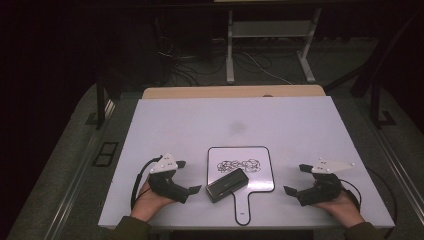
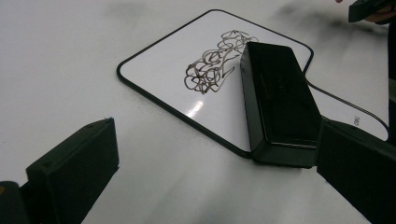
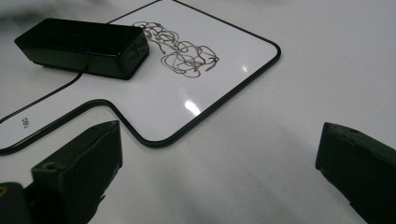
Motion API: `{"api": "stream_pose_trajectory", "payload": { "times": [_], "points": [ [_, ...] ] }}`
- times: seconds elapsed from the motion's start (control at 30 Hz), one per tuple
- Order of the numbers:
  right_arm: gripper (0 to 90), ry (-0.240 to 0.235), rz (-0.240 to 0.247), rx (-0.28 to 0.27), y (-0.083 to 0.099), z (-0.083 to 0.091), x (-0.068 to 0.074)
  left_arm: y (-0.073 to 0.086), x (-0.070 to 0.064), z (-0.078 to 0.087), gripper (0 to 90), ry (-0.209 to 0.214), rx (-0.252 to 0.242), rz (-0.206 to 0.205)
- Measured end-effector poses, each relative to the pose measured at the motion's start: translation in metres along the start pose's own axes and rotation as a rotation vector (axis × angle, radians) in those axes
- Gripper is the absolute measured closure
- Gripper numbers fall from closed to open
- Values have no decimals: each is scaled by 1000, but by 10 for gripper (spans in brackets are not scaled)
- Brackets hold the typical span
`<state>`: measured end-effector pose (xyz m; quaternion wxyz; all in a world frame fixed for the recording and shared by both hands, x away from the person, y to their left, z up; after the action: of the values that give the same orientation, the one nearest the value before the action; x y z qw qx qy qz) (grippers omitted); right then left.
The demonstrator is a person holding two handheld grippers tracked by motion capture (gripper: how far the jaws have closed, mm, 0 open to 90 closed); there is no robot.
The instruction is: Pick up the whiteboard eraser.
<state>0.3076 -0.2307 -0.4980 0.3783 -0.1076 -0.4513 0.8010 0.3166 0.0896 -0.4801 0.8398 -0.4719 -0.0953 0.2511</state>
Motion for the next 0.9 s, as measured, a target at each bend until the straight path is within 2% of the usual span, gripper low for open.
{"api": "stream_pose_trajectory", "payload": {
  "times": [0.4, 0.9],
  "points": [
    [0, -12, -19, -10, -1, 1, -2, -2, 3, 0, 0, -4, -3, 11],
    [0, -9, -11, -27, -4, 4, -2, -10, 8, -2, 0, -15, -7, 6]
  ]
}}
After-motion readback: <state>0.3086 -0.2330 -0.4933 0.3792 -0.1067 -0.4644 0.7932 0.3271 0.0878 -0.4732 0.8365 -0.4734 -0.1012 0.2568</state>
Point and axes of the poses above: each handheld gripper's, and its own axes: z roughly backward along the jaws, y roughly out of its underside, x roughly to its left, the point moved 10 cm from there along -z, roughly forward along the jaws, and after that the axes turned 3 degrees about -z, right-handed, at the moved point
